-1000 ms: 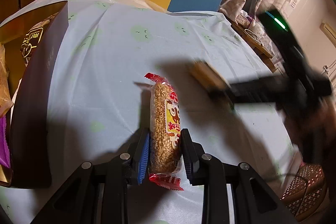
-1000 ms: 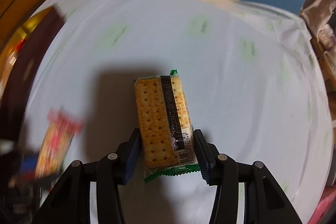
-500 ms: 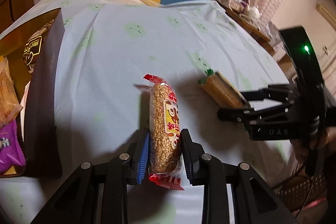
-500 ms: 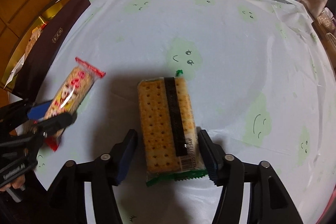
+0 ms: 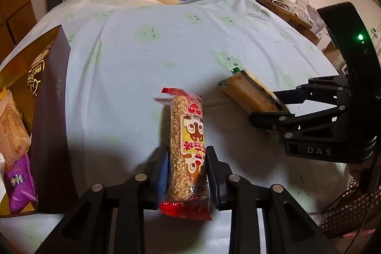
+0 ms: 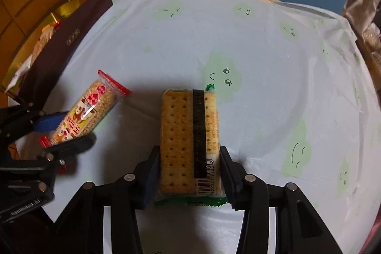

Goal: Organize snacks
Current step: 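Carry the cracker stick over the gold tray and lower it with the left tool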

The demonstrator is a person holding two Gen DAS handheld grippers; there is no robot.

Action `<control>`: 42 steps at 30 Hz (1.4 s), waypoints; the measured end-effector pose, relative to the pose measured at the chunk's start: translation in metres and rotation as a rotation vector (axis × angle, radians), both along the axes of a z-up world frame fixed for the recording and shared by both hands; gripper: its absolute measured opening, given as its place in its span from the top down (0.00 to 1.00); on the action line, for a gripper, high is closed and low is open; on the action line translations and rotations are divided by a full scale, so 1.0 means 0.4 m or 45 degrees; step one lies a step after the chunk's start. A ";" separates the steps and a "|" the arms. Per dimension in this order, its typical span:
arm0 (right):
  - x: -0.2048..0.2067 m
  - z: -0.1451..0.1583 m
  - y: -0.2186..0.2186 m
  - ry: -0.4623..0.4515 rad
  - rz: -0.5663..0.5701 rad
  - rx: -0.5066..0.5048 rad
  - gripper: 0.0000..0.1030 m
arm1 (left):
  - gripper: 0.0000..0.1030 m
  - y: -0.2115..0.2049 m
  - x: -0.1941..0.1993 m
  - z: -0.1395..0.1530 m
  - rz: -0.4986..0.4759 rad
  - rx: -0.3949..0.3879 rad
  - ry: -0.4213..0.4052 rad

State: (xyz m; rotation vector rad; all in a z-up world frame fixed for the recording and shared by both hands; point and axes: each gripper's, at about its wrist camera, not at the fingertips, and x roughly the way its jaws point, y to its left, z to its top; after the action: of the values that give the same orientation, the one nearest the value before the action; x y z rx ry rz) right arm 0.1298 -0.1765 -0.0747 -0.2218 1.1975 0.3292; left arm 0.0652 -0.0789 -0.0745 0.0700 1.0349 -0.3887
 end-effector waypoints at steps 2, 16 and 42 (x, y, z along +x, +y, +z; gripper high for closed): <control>-0.006 0.000 0.005 -0.005 0.003 -0.018 0.54 | 0.71 0.001 -0.005 -0.002 0.005 -0.005 -0.019; -0.013 -0.001 -0.007 -0.007 0.019 -0.024 0.54 | 0.71 0.007 -0.041 -0.004 0.058 0.009 -0.065; -0.084 -0.002 0.046 -0.106 0.103 -0.123 0.54 | 0.71 0.139 -0.104 0.168 0.235 -0.101 -0.244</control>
State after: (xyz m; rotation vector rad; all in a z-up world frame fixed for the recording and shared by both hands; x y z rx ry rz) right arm 0.0961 -0.1582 -0.0755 -0.3651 1.1253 0.3300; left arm 0.0235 -0.0233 -0.0072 -0.0582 0.8279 -0.2490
